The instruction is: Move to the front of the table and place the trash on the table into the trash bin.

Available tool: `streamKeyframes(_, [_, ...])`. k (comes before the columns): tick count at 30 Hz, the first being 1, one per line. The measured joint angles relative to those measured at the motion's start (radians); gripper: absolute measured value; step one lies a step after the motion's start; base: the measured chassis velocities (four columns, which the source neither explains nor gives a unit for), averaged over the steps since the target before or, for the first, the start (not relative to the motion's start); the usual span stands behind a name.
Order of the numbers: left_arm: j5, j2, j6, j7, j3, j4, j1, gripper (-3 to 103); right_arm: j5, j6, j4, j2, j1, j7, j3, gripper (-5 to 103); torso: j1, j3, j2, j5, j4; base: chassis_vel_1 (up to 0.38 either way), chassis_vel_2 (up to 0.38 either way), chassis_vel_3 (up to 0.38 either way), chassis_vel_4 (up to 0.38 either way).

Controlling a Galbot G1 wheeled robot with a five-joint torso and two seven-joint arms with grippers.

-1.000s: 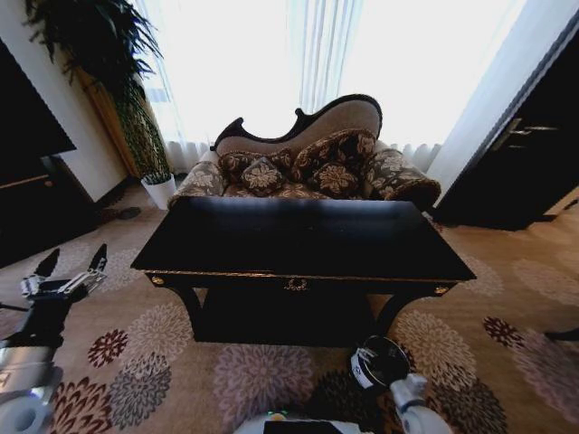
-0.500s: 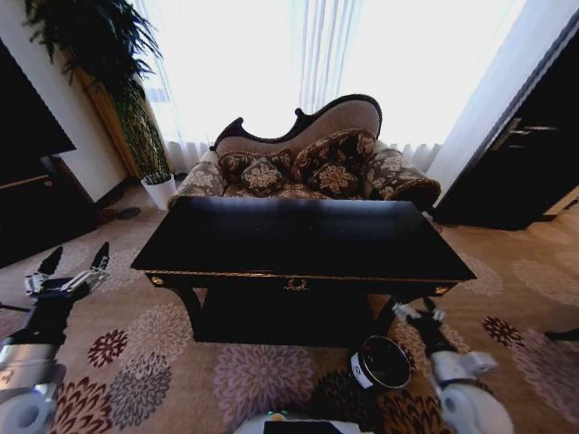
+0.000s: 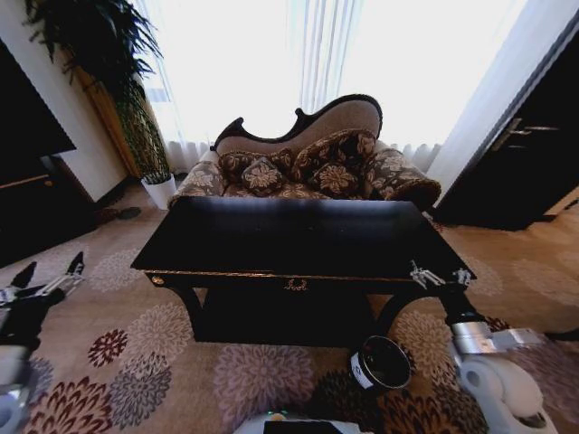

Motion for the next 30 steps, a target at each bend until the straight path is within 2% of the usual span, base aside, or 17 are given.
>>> streamKeyframes(8, [0.001,-0.018,0.0,0.016,-0.001,-0.039,0.008,100,-0.01,0.016,-0.029,0.0,0.012,-0.032,-0.012,100,0.0,0.0,0.0,0.0,0.0,0.049,-0.048,-0.043,0.037])
streamKeyframes(14, [0.017,-0.032,-0.002,0.019,0.004,-0.047,0.015,100,-0.014,0.024,-0.045,0.003,0.016,-0.041,-0.018,100,0.0,0.0,0.0,-0.0001,0.0001,0.16,-0.166,-0.168,0.19])
streamKeyframes(30, [0.053,-0.055,-0.006,0.021,0.039,-0.068,0.026,100,-0.021,0.044,-0.1,0.013,0.021,-0.051,-0.021,100,0.0,0.0,0.0,-0.0006,0.0001,0.314,-0.295,-0.306,0.301])
